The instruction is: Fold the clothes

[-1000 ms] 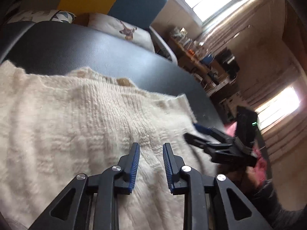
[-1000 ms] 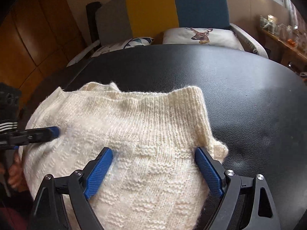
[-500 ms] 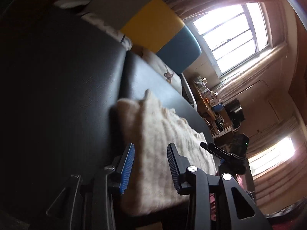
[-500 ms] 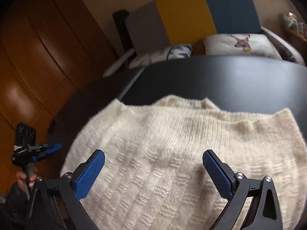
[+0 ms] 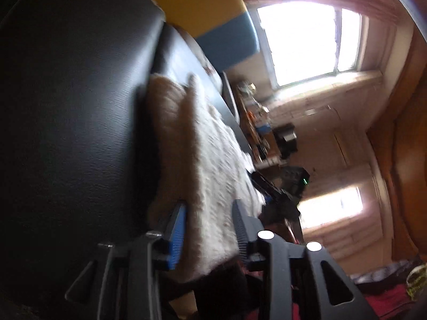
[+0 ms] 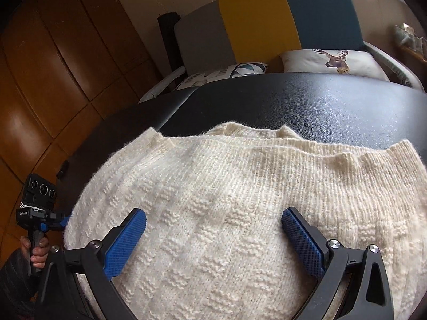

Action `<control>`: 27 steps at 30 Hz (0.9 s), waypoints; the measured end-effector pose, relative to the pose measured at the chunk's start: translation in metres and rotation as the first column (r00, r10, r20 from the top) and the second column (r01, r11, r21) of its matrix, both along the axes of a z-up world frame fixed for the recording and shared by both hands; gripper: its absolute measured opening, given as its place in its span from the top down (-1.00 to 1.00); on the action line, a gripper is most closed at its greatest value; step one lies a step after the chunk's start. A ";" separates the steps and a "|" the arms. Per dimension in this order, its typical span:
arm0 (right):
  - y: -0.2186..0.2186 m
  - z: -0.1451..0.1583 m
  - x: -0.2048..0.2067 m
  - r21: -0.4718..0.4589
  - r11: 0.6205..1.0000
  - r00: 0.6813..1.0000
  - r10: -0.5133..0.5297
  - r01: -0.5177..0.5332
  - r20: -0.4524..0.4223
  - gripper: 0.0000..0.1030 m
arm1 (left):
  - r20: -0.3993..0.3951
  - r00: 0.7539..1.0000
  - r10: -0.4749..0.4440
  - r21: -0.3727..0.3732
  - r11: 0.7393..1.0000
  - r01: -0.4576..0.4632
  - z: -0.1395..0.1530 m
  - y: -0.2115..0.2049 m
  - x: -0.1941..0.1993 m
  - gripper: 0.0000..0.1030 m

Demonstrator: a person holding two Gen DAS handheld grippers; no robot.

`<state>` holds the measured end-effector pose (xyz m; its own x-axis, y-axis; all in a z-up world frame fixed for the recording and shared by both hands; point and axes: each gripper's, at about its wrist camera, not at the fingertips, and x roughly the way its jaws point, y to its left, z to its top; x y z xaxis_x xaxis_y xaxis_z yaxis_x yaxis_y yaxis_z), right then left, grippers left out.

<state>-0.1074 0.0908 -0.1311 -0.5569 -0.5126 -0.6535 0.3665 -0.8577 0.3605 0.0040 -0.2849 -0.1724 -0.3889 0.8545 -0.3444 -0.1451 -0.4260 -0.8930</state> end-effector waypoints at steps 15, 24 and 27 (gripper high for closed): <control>0.004 -0.004 -0.003 -0.027 1.000 1.000 0.006 -0.007 -0.023 -1.00 | -0.012 1.000 -0.013 -0.256 0.967 0.009 0.028 0.024 0.008 0.66; 0.009 -0.003 -0.001 -0.071 0.997 0.999 0.008 -0.011 -0.035 -1.00 | -0.022 1.000 -0.002 -0.266 0.964 -0.004 0.041 0.019 -0.080 0.46; 0.011 -0.004 -0.001 -0.085 0.996 0.999 0.010 -0.013 -0.036 -1.00 | 0.023 0.999 -0.034 -0.294 0.955 0.039 0.035 0.030 -0.102 0.45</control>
<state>-0.1087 0.1018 -0.1349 -0.5732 -0.5721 -0.5866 0.3899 -0.8201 0.4188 -0.0978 -0.2549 -0.1376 -0.3512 0.7277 -0.5892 -0.1506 -0.6650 -0.7315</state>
